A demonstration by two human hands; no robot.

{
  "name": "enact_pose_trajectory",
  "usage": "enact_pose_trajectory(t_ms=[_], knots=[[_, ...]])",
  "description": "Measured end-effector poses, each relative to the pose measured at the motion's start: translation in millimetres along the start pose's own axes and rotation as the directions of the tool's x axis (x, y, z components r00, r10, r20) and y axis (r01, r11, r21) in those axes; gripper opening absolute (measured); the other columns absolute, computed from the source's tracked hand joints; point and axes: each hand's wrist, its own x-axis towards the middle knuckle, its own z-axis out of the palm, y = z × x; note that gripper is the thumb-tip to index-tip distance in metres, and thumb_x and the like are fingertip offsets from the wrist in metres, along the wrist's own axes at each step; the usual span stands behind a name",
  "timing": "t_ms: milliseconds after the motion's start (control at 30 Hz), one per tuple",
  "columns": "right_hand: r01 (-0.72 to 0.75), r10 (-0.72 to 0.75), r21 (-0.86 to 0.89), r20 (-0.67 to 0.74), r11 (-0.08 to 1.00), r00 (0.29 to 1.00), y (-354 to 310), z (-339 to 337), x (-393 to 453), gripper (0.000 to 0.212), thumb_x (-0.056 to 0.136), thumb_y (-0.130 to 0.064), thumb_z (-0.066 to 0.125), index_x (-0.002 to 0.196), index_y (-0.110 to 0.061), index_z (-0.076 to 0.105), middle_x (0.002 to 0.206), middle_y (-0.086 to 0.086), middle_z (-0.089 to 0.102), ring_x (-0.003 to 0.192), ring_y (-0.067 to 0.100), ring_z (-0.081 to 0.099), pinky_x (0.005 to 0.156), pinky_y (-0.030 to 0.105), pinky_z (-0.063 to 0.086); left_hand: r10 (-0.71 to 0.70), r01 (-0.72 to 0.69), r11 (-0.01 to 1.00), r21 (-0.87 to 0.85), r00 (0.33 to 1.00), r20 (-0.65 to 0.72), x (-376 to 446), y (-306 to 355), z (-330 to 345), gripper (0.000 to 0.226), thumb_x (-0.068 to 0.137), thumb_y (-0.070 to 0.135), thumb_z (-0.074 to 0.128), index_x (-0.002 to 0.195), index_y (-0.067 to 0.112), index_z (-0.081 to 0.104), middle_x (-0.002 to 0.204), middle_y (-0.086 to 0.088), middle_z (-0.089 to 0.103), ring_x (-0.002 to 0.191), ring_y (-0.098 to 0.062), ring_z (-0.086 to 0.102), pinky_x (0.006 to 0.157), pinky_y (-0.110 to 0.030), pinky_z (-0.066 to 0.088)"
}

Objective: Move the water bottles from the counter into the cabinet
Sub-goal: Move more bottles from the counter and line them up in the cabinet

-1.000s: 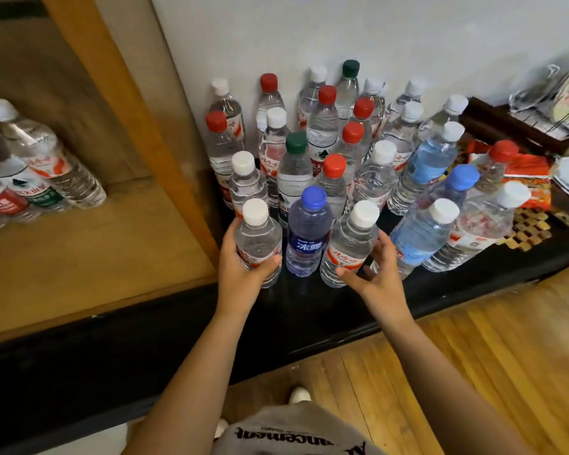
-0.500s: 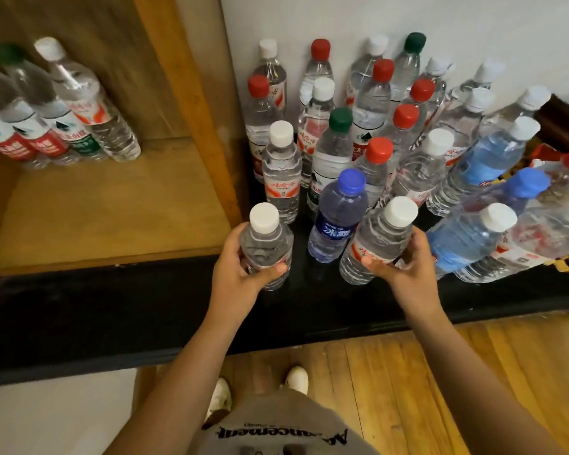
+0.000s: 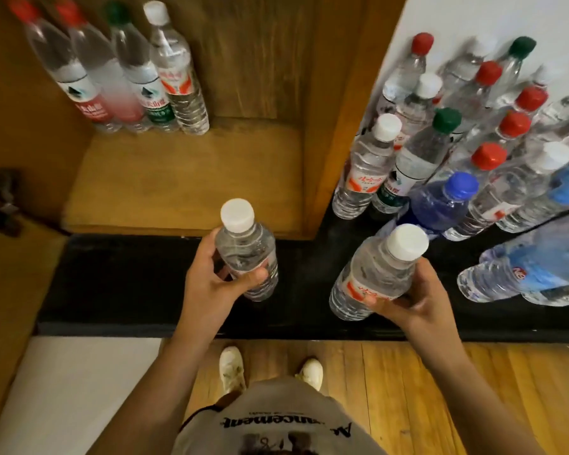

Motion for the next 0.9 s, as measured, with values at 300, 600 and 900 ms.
enact_pose_trajectory(t_ms=[300,600,900], knots=[[0.101,-0.096,-0.034,0.115,0.994,0.989,-39.4,98.0,63.1,0.069,0.064,-0.028,0.075,0.126,-0.025,0.045,0.125,-0.016,0.056,0.12,0.004,0.052,0.096,0.02,0.047,0.036,-0.014,0.993,0.119,0.982,-0.184,66.5,9.9,-64.9,0.064,0.044,0.028,0.088,0.092,0.04,0.047,0.098,0.024,0.057,0.092,0.021,0.051,0.071,-0.003,0.043],[0.089,-0.088,-0.051,0.022,0.995,0.996,-37.1,149.5,148.8,0.068,0.07,-0.003,0.076,0.123,-0.025,0.042,0.114,-0.021,0.054,0.105,-0.016,0.052,0.085,0.005,0.043,0.003,0.038,0.991,0.131,0.954,-0.298,136.8,7.1,-70.2,0.07,0.044,0.026,0.091,0.097,0.029,0.044,0.093,0.022,0.054,0.086,0.009,0.052,0.07,-0.011,0.039],[0.027,-0.027,-0.077,-0.001,0.997,1.0,-31.0,159.3,185.5,0.066,0.076,-0.005,0.072,0.125,-0.029,0.035,0.112,-0.026,0.048,0.1,-0.022,0.047,0.08,-0.003,0.039,-0.006,0.051,0.992,0.114,0.931,-0.365,178.4,9.4,-48.7,0.072,0.043,0.028,0.091,0.096,0.026,0.042,0.1,0.009,0.057,0.092,-0.01,0.056,0.069,-0.015,0.039]])
